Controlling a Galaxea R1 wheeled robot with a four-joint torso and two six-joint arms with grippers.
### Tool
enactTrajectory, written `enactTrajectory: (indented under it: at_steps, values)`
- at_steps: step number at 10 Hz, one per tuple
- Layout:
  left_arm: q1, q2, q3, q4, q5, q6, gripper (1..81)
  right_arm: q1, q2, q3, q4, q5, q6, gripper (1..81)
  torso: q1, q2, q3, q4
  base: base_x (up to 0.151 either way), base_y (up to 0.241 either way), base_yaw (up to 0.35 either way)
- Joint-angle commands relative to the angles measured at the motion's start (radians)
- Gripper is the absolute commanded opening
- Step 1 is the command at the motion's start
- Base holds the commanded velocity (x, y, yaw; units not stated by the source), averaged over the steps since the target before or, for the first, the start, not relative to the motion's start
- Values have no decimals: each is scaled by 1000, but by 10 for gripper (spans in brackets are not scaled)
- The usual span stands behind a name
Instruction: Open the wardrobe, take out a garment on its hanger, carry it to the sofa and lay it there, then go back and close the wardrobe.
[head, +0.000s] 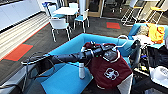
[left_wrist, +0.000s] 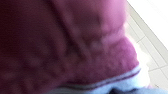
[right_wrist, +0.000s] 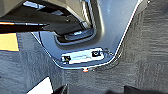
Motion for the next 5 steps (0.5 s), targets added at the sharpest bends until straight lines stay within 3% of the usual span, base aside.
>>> enactTrajectory:
  at_steps: [1, 5]
  values:
    - [-194, 63, -26, 16, -76, 14, 10, -25, 4, 3, -7, -69, 1, 811, 0, 0, 0, 0, 0, 0, 0]
    - [-191, 72, -104, 23, -68, 11, 10, -24, 12, 3, -7, -69, 2, 811, 0, 0, 0, 0, 0, 0, 0]
